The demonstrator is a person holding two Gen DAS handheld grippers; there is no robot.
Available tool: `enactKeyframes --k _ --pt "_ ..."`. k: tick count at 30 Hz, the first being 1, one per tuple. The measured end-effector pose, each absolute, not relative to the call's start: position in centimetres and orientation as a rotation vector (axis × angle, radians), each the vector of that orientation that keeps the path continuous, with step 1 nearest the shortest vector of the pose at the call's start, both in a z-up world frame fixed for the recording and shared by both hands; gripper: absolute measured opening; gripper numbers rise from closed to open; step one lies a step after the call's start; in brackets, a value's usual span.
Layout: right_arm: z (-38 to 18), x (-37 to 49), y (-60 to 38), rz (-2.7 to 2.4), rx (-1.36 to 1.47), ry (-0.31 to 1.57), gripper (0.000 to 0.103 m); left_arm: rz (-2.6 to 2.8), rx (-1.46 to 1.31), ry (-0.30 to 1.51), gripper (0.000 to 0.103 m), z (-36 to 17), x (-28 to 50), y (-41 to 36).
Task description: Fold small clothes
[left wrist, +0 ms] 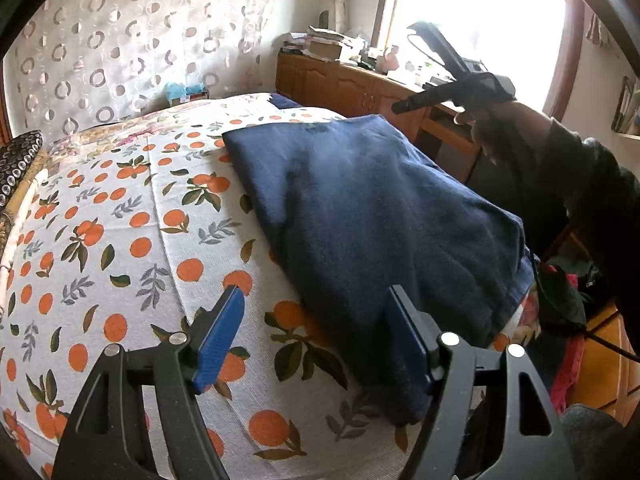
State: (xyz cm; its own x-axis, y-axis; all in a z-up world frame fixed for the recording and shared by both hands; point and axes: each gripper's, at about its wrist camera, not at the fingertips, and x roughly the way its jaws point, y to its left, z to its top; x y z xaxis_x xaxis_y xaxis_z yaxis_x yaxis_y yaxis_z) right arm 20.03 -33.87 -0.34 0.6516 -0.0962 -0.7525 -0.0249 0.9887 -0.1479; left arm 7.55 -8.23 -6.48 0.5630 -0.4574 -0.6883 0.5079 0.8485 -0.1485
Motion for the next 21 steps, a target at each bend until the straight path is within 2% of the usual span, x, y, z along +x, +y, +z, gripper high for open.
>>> enactKeyframes --k 1,8,21 --pt "-0.5 19.7 -33.9 -0.040 -0.146 0.859 0.030 -0.568 0.071 0.792 0.073 -6.5 7.5 -8.3" --pt "0.2 13.2 -33.2 0.086 -0.124 0.816 0.030 -0.570 0.088 0.806 0.073 -6.7 7.0 -8.6" --pt "-2.1 -1.3 -34.8 0.120 -0.017 0.817 0.030 -0.586 0.113 0.817 0.073 -6.6 5.7 -9.4"
